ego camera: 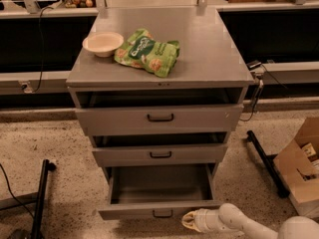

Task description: Close bottom drawer

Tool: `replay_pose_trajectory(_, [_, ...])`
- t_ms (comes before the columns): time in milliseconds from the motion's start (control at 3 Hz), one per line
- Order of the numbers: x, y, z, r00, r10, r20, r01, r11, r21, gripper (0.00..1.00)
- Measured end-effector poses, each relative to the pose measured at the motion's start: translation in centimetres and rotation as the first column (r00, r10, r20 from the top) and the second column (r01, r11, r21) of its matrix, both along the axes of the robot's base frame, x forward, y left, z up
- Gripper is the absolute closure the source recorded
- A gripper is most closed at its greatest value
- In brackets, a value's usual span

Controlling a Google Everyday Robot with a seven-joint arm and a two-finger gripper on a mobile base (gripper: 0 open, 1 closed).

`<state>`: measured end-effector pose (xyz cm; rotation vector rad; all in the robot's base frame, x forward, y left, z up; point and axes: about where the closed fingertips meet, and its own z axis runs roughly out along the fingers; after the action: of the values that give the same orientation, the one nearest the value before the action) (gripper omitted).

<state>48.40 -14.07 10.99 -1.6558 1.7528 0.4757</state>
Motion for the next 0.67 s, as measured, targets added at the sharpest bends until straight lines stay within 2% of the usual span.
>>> replay_pose_trajectory(333, [0.9, -0.6, 0.8, 0.9968, -0.038, 0.07, 0.039, 0.999, 0.0, 1.0])
replay_pose_trajectory(667, [2.4, -0.9, 1.2, 0.9915, -0.062, 0.114, 0.063, 0.998, 0.002, 1.0])
